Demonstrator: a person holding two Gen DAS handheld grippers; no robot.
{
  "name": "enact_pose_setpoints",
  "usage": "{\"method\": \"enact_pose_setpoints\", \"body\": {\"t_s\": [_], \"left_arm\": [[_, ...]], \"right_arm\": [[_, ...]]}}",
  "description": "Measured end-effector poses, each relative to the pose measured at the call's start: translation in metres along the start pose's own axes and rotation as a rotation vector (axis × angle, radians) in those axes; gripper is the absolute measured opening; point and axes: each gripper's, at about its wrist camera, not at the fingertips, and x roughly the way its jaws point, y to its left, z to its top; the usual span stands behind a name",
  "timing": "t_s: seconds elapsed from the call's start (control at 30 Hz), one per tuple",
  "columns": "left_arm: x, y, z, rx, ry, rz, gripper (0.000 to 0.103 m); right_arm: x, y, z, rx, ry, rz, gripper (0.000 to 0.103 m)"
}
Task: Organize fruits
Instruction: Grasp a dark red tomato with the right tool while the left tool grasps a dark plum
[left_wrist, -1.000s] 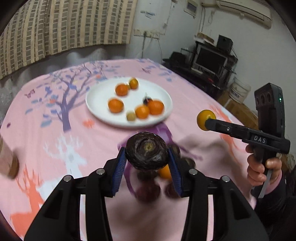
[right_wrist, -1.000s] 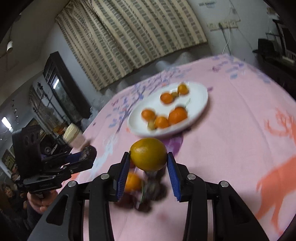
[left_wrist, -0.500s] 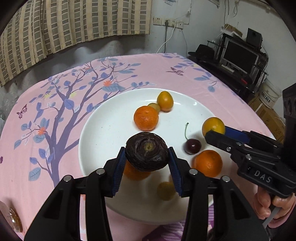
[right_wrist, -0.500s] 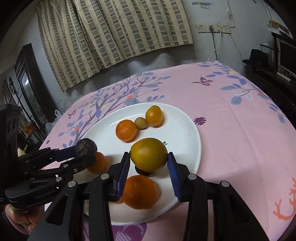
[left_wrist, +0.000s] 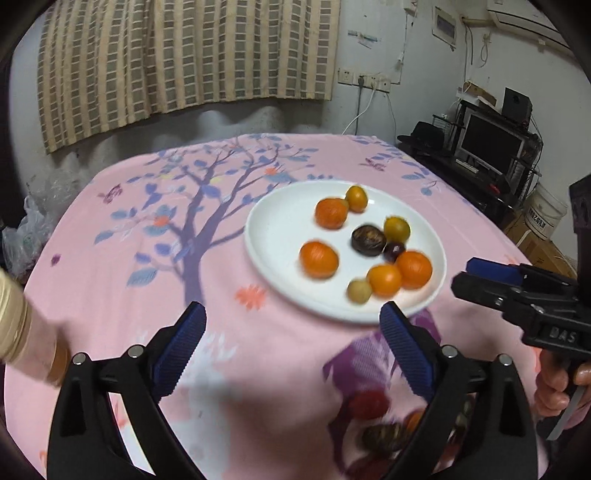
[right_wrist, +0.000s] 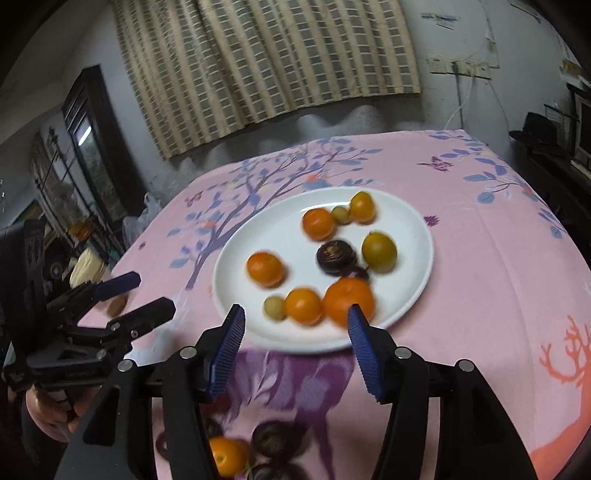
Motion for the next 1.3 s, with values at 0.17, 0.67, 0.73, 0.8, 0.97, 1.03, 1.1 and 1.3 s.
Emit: {"method": "enact_pose_setpoints", "body": {"t_s": [0.17, 0.67, 0.73, 0.8, 0.97, 1.03, 1.1, 1.3], "left_arm": [[-0.013, 0.025, -0.041, -0.069, 0.031, -0.021, 0.093], [-0.024, 0.033, -0.058, -0.095, 0.047, 0.012, 0.093], [-0.026, 0.034, -0.057, -0.101, 0.048, 0.008, 0.093], [-0.027, 0.035, -0.056, -0.107, 0.045, 0.009, 0.093], [-0.031, 0.036, -0.055, -0.104, 0.037, 0.02, 0.093], [-0.032, 0.037, -0.054, -0.108, 0.038, 0.01, 0.093], [-0.034, 0.037, -0.053, -0.109, 0.035, 0.006, 0.093], [-0.037, 0.038, -0.053, -0.111, 0.034, 0.005, 0.093]], "right_arm": [[-0.031, 0.038, -0.056, -0.071, 0.005, 0.056, 0.058], [-0.047, 0.106, -0.127, -0.331, 0.107, -0.09, 0.057], [-0.041, 0.109, -0.126, -0.358, 0.128, -0.107, 0.057], [-0.035, 0.113, -0.125, -0.384, 0.152, -0.13, 0.057], [-0.02, 0.123, -0.129, -0.458, 0.199, -0.207, 0.051], [-0.015, 0.126, -0.132, -0.483, 0.209, -0.236, 0.049], [-0.011, 0.128, -0.135, -0.509, 0.215, -0.274, 0.047], [-0.015, 0.125, -0.133, -0.477, 0.216, -0.288, 0.04]]}}
